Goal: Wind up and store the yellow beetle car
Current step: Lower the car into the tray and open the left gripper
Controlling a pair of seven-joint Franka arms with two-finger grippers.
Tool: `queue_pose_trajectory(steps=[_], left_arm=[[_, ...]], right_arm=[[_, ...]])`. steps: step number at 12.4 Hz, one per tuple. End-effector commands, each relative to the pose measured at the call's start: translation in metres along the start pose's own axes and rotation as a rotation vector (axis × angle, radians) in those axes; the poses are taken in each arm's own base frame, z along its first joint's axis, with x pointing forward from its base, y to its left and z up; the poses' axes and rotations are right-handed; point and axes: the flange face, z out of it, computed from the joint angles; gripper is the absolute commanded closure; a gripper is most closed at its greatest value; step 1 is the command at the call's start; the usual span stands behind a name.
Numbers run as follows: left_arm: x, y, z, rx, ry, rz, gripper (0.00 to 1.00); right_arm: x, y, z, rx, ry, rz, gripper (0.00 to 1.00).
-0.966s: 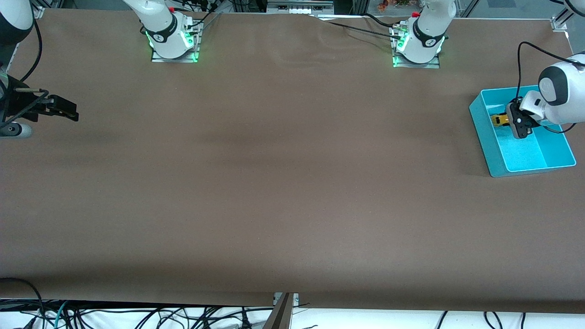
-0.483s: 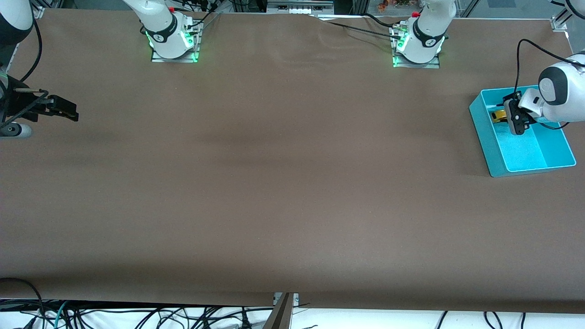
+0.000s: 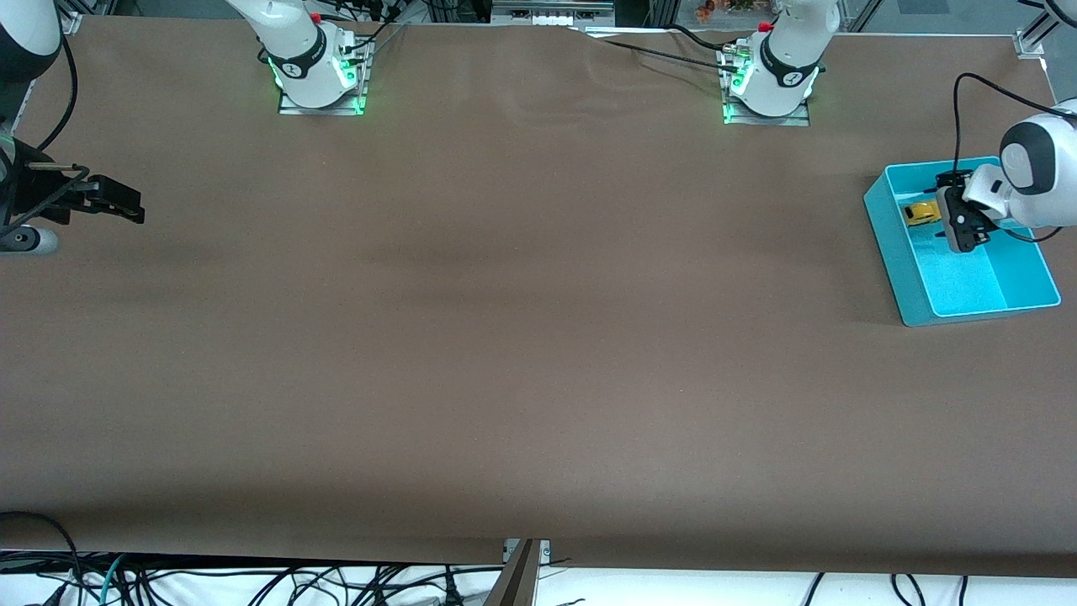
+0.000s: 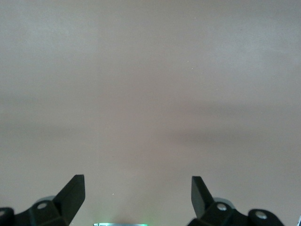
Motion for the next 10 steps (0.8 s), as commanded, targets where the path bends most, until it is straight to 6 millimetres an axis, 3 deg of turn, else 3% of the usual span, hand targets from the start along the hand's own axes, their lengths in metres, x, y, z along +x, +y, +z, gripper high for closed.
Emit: queue_pose_trajectory(steps=[1,5,7,10], left_arm=[[0.017,0.004,-0.072,0.059,0.019,-0.033,0.00],[0.061,-0.019,-0.182,0.187,0.031,-0.190,0.00],[0.098,-0.011,-0.231,0.221,0.033,-0.247,0.00],[0.149,0.006,-0.281,0.178,0.125,-0.450,0.00]], right_arm=[[-0.002,0.000,-0.002,0.011,-0.005,0.012,0.00],[-0.002,0.000,-0.003,0.009,-0.002,0.012,0.00],[-0.001,0.001,-0.002,0.006,-0.001,0.013,0.00],[-0.001,-0.001,-0.002,0.006,-0.002,0.010,0.00]])
